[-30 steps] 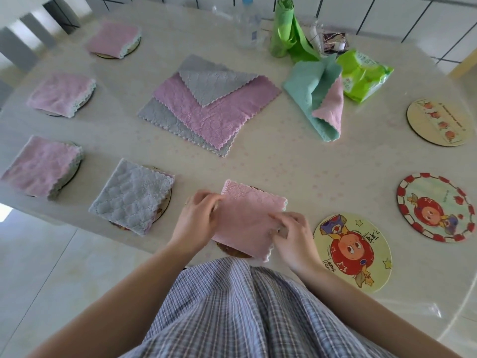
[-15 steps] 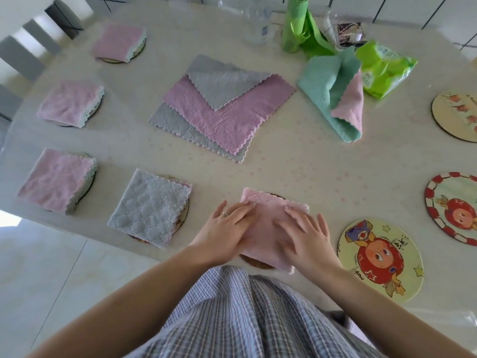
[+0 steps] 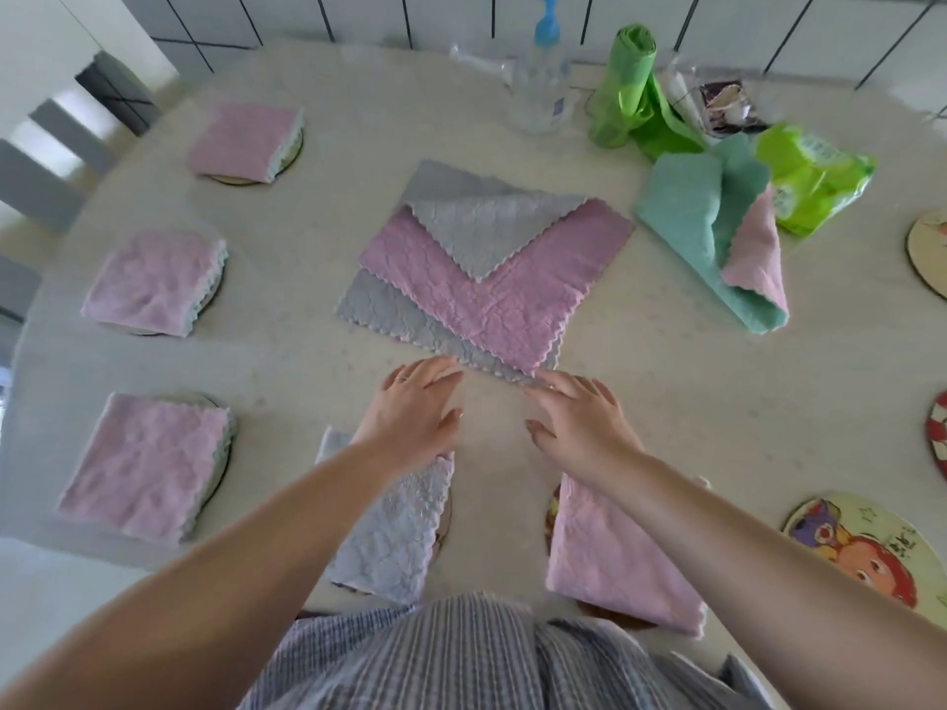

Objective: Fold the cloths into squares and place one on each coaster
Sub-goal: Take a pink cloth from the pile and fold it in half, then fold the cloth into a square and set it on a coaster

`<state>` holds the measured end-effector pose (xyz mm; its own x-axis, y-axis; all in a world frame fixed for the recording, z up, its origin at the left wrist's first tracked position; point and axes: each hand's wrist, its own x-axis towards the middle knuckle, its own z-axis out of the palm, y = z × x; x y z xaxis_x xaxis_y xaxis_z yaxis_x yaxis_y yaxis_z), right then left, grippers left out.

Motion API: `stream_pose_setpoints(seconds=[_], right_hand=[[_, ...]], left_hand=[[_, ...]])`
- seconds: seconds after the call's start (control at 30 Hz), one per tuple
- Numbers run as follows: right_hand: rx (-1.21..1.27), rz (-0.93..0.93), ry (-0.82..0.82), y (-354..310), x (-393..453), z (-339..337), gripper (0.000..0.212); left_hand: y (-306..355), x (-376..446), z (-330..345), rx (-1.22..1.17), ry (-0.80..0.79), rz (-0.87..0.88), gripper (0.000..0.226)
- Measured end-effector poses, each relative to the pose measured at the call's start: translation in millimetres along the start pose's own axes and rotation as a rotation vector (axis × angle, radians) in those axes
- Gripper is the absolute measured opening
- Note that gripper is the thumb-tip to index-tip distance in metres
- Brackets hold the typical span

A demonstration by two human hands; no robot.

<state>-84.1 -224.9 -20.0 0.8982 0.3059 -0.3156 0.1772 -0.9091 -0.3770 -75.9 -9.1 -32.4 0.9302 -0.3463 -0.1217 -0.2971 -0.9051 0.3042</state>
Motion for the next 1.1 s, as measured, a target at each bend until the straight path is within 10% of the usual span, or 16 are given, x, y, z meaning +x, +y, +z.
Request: stream_pose_setpoints(seconds=[0.7, 1.1], right_hand=[[-0.167, 0.107, -0.029, -16.6, 39.2, -0.2, 0.06], [0.27, 0.024, 0.494, -1.6, -1.2, -58.1, 0.05]], left_hand=[[-46.3, 61.2, 11.7, 0.122, -0.045, 0.104, 0.071], [-14.2, 81.8, -36.7, -0.246, 0.122, -0.131, 0.063]])
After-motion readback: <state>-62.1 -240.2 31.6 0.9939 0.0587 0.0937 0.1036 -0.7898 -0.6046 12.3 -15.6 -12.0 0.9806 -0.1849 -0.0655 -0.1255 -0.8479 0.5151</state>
